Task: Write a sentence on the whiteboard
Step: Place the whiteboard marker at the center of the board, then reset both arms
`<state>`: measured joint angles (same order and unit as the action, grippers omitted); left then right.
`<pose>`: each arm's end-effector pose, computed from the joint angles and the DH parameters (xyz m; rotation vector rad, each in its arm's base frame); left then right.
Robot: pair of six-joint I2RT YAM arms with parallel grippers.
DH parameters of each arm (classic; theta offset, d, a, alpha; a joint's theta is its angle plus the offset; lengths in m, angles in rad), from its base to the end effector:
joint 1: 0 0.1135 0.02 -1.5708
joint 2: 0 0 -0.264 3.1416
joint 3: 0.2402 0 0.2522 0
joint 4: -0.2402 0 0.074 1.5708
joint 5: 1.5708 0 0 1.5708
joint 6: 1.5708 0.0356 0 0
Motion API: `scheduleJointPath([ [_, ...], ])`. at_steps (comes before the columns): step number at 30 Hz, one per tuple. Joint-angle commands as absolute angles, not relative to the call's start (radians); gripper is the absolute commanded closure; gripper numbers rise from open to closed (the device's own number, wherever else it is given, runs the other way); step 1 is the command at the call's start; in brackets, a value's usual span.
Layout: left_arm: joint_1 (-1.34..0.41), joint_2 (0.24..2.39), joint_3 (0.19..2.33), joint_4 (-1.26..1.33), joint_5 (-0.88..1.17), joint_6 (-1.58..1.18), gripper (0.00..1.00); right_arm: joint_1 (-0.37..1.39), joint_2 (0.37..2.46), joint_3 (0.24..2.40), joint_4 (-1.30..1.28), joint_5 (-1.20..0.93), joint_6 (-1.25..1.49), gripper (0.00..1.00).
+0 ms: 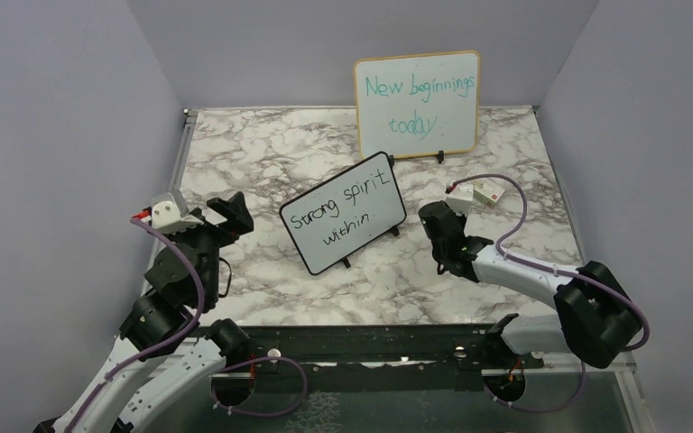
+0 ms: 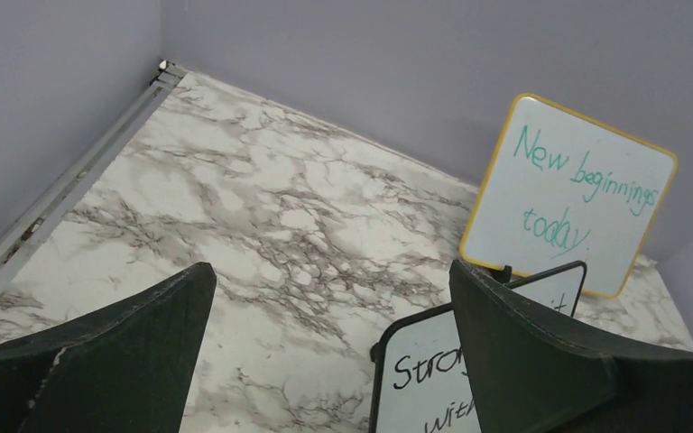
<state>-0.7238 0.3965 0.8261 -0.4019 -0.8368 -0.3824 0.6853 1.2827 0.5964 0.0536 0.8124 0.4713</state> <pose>0.0715 -0.0279 0.3747 -0.3973 1.5052 -0.2290 0.2114 0.1394 0.1996 0.2141 1.9817 -0.1620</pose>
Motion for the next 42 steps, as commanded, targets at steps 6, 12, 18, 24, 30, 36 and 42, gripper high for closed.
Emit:
scheduleJointPath([
  [6, -0.683, 0.419, 0.79, -0.446, -0.904, -0.299, 0.01, 0.582, 1.396, 0.549, -0.036, 0.696, 0.69, 0.87],
  [12, -0.627, 0.387, 0.768, -0.445, -0.825, -0.307, 0.01, 0.571, 1.425, 0.528, -0.035, 0.684, 0.713, 0.78],
  [18, -0.619, 0.354, 0.771, -0.436, -0.783, -0.323, 0.01, 0.572, 1.317, 0.505, -0.047, 0.694, 0.684, 0.54],
  [24, -0.619, 0.333, 0.794, -0.436, -0.764, -0.314, 0.01, 0.572, 1.094, 0.564, -0.171, 0.745, 0.607, 0.31],
  [30, -0.619, 0.312, 0.851, -0.433, -0.758, -0.276, 0.01, 0.572, 0.817, 0.68, -0.295, 0.805, 0.444, 0.01],
  [36, -0.618, 0.287, 0.888, -0.404, -0.769, -0.23, 0.01, 0.572, 0.621, 0.806, -0.35, 0.828, 0.279, 0.0],
  [42, -0.618, 0.214, 0.816, -0.331, -0.761, -0.192, 0.01, 0.572, 0.522, 0.825, -0.28, 0.813, 0.065, 0.0],
])
